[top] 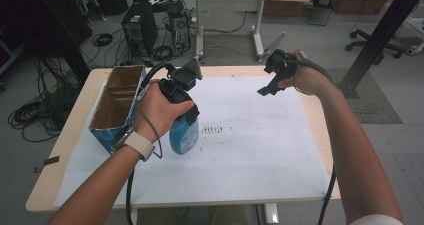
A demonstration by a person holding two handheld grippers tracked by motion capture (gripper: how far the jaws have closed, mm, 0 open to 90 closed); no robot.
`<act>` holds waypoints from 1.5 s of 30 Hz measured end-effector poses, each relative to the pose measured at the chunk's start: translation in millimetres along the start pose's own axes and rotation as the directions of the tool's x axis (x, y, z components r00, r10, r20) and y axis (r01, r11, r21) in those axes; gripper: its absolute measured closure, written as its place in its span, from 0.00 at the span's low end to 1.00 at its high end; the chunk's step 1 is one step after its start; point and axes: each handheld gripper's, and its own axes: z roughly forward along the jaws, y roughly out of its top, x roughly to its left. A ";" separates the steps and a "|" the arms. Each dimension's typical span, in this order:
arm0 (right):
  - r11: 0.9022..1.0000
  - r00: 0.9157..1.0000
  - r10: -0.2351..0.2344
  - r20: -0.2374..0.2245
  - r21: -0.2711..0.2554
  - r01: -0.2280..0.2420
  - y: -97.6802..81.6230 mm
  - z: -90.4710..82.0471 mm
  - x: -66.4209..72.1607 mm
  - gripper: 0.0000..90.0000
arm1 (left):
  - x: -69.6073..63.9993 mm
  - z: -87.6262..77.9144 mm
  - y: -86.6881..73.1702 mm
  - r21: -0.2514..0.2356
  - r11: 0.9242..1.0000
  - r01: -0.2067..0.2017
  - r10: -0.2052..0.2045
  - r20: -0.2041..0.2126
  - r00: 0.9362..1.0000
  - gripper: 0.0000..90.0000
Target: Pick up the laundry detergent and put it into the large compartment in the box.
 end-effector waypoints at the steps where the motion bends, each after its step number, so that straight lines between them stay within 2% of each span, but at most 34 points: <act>1: 1.000 1.000 0.000 0.000 0.000 0.000 0.0 0.0 0.0 0.12 | 0.8 -1.9 -0.2 -0.003 1.000 0.006 -0.006 -0.003 1.000 0.41; 14: 1.000 1.000 -0.002 -0.005 -0.002 0.002 1.2 0.7 0.2 0.12 | 8.7 -28.0 2.8 -0.015 0.999 0.045 -0.045 -0.029 0.999 0.41; 30: 1.000 1.000 -0.004 -0.006 -0.009 0.004 1.4 -0.8 0.4 0.12 | 18.6 -63.1 5.3 -0.020 0.996 0.092 -0.093 -0.030 0.995 0.41; 45: 1.000 1.000 -0.005 -0.002 -0.014 0.005 1.2 -2.2 0.2 0.12 | 38.6 -89.9 3.6 -0.028 0.987 0.161 -0.162 -0.049 0.986 0.41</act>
